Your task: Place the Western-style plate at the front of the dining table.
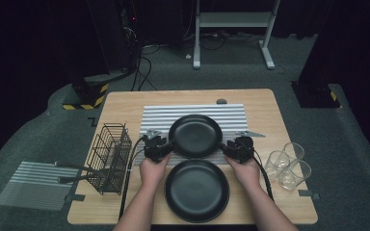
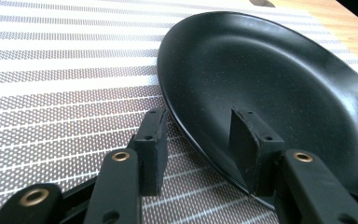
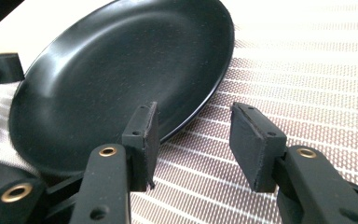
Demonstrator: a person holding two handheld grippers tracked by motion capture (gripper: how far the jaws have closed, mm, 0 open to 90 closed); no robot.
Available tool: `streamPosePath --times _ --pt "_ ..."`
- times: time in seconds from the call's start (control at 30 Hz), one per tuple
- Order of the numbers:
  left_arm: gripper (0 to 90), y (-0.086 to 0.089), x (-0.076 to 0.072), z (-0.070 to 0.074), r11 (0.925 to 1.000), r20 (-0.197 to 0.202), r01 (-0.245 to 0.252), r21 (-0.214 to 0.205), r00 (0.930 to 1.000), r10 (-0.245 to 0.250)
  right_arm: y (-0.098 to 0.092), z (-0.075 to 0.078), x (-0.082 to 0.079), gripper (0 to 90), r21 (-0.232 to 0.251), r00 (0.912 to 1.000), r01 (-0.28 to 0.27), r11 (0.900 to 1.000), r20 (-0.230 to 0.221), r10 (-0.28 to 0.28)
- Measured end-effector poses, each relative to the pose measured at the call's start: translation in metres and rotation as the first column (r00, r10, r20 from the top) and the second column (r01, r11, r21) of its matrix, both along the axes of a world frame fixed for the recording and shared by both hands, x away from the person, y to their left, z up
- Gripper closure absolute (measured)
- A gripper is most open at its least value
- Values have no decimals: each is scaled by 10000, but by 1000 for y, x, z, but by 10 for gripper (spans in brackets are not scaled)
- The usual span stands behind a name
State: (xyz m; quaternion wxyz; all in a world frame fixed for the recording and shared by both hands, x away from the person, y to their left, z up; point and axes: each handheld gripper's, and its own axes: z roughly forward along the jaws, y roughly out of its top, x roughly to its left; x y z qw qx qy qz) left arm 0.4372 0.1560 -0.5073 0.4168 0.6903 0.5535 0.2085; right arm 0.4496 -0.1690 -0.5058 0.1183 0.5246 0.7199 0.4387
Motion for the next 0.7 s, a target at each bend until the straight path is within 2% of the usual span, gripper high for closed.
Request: streamPosePath --times 0.07,0.1,0.17,0.2,0.27,0.33,0.37,0.4,0.43,0.5,0.57,0.7 --pt "570 -1 -4 1 9998 129 67 178 9999 -69 1 2 -6 514 -73 9996 -81 9999 256 83" --pt "572 -3 -5 1 10000 122 -69 -10 9999 69 0 3 -9 514 -186 9990 -176 9997 403 183" --pt "576 -3 -8 1 9999 153 -65 107 9999 63 0 4 -14 515 -257 9984 -242 9994 500 255" --pt "583 0 -10 2 9992 134 25 396 9999 -30 0 5 -16 516 -295 9982 -286 9992 517 301" --pt "601 2 -16 4 9987 299 39 506 9995 -54 -1 6 -21 527 -311 9980 -342 9989 529 358" --pt "621 0 -20 5 9994 458 -56 330 9989 41 -1 7 -27 530 -287 9969 -406 9988 665 424" --pt "621 0 -22 6 9992 446 -4 405 9990 -14 -1 7 -30 532 -284 9961 -454 9986 740 474" --pt "615 -1 -25 6 9994 537 -47 355 9986 28 -2 8 -33 530 -374 9944 -589 9976 854 619" --pt "606 1 -27 7 9983 494 43 579 9988 -71 -1 9 -37 521 -360 9930 -717 9968 916 747" --pt "607 -1 -31 6 9987 669 40 511 9977 -75 0 9 -43 519 -327 9905 -855 9958 1052 885" --pt "606 0 -35 6 9988 712 88 486 9974 -122 1 11 -50 528 -568 9813 -1082 9925 1540 1157" --pt "607 2 -45 3 9980 711 412 470 9965 -445 1 14 -62 544 -867 9749 -1320 9875 1690 1451"
